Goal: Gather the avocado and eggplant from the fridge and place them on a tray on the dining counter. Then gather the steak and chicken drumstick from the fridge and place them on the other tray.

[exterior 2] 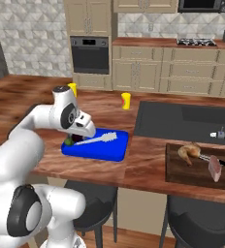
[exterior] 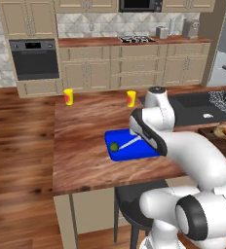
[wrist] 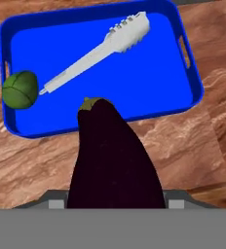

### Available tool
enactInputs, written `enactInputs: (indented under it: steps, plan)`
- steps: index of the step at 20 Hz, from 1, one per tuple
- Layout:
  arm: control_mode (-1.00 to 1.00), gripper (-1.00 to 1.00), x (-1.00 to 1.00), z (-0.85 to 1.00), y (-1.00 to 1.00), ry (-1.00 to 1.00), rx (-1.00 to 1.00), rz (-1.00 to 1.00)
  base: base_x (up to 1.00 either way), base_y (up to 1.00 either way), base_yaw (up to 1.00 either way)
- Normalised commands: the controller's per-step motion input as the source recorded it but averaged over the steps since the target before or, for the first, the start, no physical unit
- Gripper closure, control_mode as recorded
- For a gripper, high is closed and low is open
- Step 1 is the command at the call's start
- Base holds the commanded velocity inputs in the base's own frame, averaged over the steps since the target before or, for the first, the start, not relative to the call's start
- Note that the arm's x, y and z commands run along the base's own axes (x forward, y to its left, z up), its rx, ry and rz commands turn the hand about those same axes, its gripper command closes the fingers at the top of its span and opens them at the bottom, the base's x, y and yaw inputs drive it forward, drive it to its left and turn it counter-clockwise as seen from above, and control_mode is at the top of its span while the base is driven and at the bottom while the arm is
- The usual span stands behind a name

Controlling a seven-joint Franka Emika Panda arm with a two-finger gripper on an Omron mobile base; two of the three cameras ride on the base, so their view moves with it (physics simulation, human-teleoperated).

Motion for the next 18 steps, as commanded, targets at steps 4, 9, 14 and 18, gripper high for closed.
enactInputs:
  steps: [4,9,14,18]
  plan:
    - [-1.00,1.00,0.40,-0.39,0.00,0.01,-0.02,0.00,0.00,0.00,0.00]
    - [-1.00,1.00,0.31,-0.27,0.00,0.01,0.00,0.00,0.00,0.00,0.00]
    - [-1.00,1.00,0.29,-0.23,0.00,0.00,0.00,0.00,0.00,0.00,0.00]
    - [-1.00,1.00,0.31,-0.24,0.00,0.00,0.00,0.00,0.00,0.00,0.00]
